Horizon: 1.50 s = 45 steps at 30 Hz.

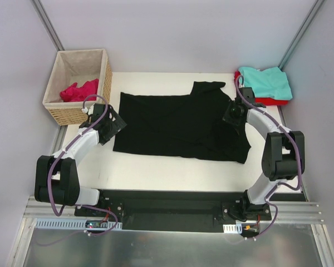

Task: Fold and stack the t-shirts

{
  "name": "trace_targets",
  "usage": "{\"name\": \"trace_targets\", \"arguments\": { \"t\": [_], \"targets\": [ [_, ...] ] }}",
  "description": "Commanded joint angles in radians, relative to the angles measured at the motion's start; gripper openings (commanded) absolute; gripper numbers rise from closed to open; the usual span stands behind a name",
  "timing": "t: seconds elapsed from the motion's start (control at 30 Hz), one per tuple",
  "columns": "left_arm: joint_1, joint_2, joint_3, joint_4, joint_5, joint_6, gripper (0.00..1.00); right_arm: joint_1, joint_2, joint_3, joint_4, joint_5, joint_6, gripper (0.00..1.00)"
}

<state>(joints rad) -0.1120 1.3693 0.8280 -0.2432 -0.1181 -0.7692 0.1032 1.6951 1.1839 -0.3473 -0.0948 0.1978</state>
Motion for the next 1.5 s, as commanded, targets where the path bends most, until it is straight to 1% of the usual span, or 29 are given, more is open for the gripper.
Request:
{"name": "trace_targets", "arguments": {
  "t": [0.0, 0.3, 0.5, 0.53, 0.57, 0.6, 0.63, 0.67, 0.7, 0.87, 0.9, 1.03, 1.1, 1.2, 1.4, 1.43, 1.47],
  "targets": [
    [-0.008, -0.018, 0.003, 0.004, -0.032, 0.013, 0.99, 0.012, 0.023, 0.094, 0.030, -0.020, 0.012, 0.01],
    [-0.008, -0.013, 0.006, 0.004, -0.035, 0.016, 0.99, 0.016, 0.093, 0.230, -0.025, -0.022, -0.006, 0.01],
    [-0.008, -0.010, 0.010, 0.005, -0.035, 0.021, 0.99, 0.018, 0.156, 0.238, -0.029, -0.005, -0.006, 0.01],
    [-0.008, -0.009, 0.010, 0.004, -0.032, 0.022, 0.99, 0.020, 0.164, 0.238, -0.028, 0.001, -0.008, 0.21],
    [-0.008, -0.006, 0.010, 0.004, -0.031, 0.022, 0.99, 0.020, 0.175, 0.240, -0.028, 0.009, -0.006, 0.36],
    [-0.008, -0.004, 0.010, 0.005, -0.029, 0.024, 0.99, 0.020, 0.182, 0.240, -0.033, 0.026, -0.006, 0.69],
    [-0.008, -0.001, 0.010, 0.004, -0.026, 0.024, 0.99, 0.021, 0.187, 0.246, -0.035, 0.029, -0.009, 0.87],
    [-0.008, -0.003, 0.010, 0.004, -0.025, 0.024, 0.99, 0.021, 0.190, 0.247, -0.041, 0.030, -0.011, 1.00],
    [-0.008, -0.003, 0.008, 0.004, -0.025, 0.024, 0.99, 0.023, 0.183, 0.246, -0.041, 0.030, -0.011, 0.97],
    [-0.008, 0.001, 0.008, 0.004, -0.026, 0.022, 0.99, 0.059, 0.071, 0.204, -0.036, 0.058, -0.038, 0.96],
    [-0.008, 0.001, 0.010, 0.004, -0.023, 0.022, 0.99, 0.076, 0.026, 0.194, -0.035, 0.056, -0.040, 0.96],
    [-0.008, -0.006, 0.005, 0.004, -0.023, 0.019, 0.99, 0.130, -0.066, 0.135, -0.067, 0.053, -0.041, 0.96],
    [-0.008, -0.006, 0.002, 0.004, -0.014, 0.015, 0.99, 0.177, -0.104, 0.073, -0.076, 0.082, -0.041, 0.96],
    [-0.008, -0.004, -0.003, 0.004, 0.012, 0.011, 0.99, 0.205, -0.163, -0.030, -0.067, 0.089, -0.035, 0.96],
    [-0.012, -0.009, -0.020, 0.005, 0.026, 0.008, 0.99, 0.210, -0.245, -0.210, 0.008, 0.139, -0.038, 0.96],
    [-0.014, -0.007, -0.018, 0.005, 0.026, 0.008, 0.99, 0.211, -0.250, -0.222, 0.013, 0.139, -0.038, 0.98],
    [-0.014, -0.006, -0.018, 0.005, 0.028, 0.008, 0.99, 0.210, -0.253, -0.233, 0.021, 0.138, -0.038, 0.96]
  ]
}}
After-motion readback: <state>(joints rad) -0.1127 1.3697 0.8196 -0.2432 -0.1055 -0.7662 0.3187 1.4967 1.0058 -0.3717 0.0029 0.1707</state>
